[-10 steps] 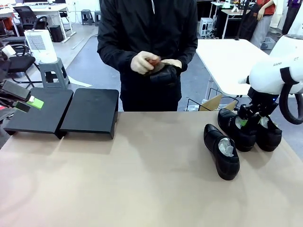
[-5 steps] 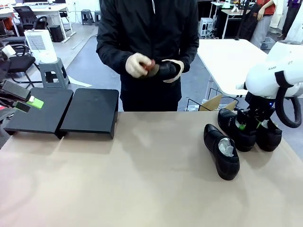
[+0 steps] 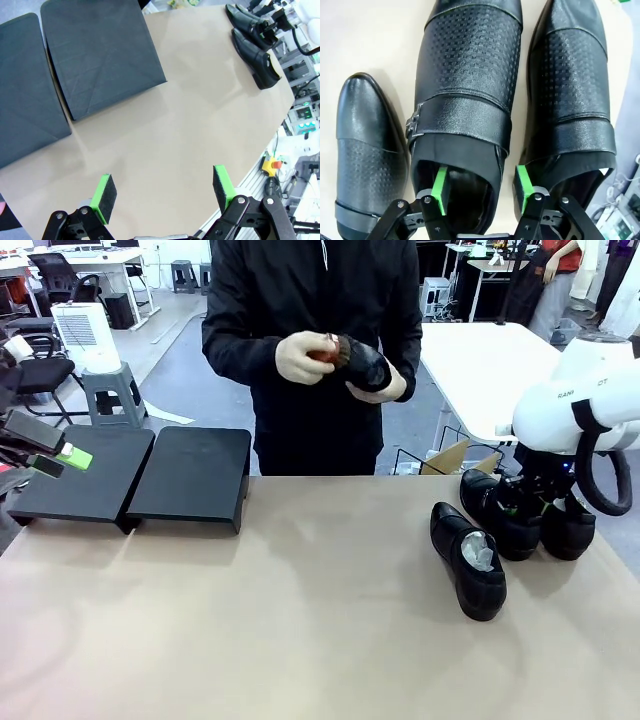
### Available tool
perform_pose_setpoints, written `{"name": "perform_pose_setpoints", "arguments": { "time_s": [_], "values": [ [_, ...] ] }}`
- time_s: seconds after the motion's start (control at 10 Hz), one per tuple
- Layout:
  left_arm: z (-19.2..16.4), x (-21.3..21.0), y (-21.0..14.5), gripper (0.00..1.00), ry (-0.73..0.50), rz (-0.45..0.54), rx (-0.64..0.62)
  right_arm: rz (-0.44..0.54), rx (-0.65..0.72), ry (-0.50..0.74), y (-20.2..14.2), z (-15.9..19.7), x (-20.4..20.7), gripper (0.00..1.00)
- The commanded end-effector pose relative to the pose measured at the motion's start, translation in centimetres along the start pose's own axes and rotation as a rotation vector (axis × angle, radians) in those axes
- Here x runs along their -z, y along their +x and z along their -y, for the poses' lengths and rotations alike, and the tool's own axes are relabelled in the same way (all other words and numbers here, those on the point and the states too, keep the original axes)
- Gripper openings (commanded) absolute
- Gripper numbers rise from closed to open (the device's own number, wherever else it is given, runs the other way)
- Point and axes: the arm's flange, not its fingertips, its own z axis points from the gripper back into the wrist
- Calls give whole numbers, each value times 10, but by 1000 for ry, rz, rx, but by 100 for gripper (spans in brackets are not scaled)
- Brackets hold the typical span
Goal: Organize the shoes by placing them on the stand.
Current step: Pick up one Shoe and place it in the middle of the table.
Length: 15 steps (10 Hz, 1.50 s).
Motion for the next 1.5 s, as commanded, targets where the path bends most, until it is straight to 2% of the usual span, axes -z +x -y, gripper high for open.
{"name": "perform_pose_setpoints", "arguments": {
  "time_s": [0.0, 0.3, 0.9, 1.1, 1.4],
  "values": [
    [-1, -1, 0, 100, -12, 3, 10, 21, 15, -29, 7, -4, 1, 57],
    [-1, -1, 0, 100, -12, 3, 10, 14, 25, -35, 7, -5, 5, 2],
    [-1, -1, 0, 100, -12, 3, 10, -25, 22, -15, 3, -2, 16, 0],
    [-1, -1, 0, 100, -12, 3, 10, 40, 36, -17, -7, 0, -24, 0],
    [-1, -1, 0, 100, -12, 3, 10, 272, 100, -57, -45, 10, -134, 0]
  ]
}}
